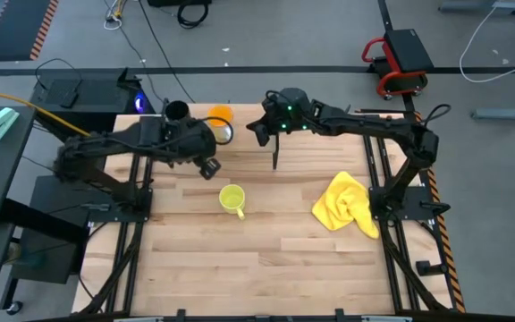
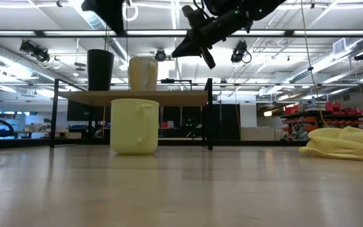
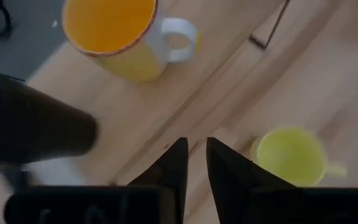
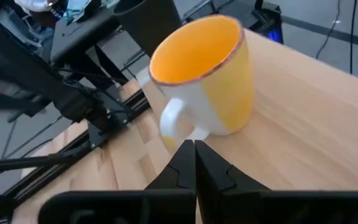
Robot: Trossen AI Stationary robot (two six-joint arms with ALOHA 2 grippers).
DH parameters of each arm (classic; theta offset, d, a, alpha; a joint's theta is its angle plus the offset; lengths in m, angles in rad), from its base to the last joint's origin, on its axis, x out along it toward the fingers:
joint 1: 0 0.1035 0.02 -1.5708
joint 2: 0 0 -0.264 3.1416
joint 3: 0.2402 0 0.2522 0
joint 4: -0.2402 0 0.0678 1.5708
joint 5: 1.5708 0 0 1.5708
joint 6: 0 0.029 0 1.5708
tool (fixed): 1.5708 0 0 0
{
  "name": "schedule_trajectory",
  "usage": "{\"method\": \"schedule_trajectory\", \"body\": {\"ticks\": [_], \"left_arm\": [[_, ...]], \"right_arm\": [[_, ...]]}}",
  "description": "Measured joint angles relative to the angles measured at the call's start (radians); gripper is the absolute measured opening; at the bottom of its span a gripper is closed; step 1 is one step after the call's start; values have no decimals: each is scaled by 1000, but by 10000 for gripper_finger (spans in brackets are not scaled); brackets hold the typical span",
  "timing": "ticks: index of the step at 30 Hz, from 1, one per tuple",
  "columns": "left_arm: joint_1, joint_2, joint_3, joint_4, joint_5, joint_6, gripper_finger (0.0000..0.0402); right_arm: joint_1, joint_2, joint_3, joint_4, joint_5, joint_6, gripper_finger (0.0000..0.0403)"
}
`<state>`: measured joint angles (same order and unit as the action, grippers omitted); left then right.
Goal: Stack small to large cups/mugs on shelf
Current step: Put the orange mug on the shelf
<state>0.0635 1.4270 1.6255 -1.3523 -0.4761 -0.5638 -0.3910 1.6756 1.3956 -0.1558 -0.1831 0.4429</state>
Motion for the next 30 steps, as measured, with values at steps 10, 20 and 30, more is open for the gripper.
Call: {"method": "schedule_trajectory", "body": {"ticks": [10, 20, 30], "left_arm": [[11, -13, -284, 382, 0, -205, 47], [82, -13, -358, 488, -11, -211, 35], [82, -16, -358, 401, -10, -237, 23]], "right_arm": [[-30, 5, 0, -25, -59, -120, 0], [-10, 145, 62, -14, -112, -146, 0], [22, 228, 194, -40, -77, -180, 0]]}}
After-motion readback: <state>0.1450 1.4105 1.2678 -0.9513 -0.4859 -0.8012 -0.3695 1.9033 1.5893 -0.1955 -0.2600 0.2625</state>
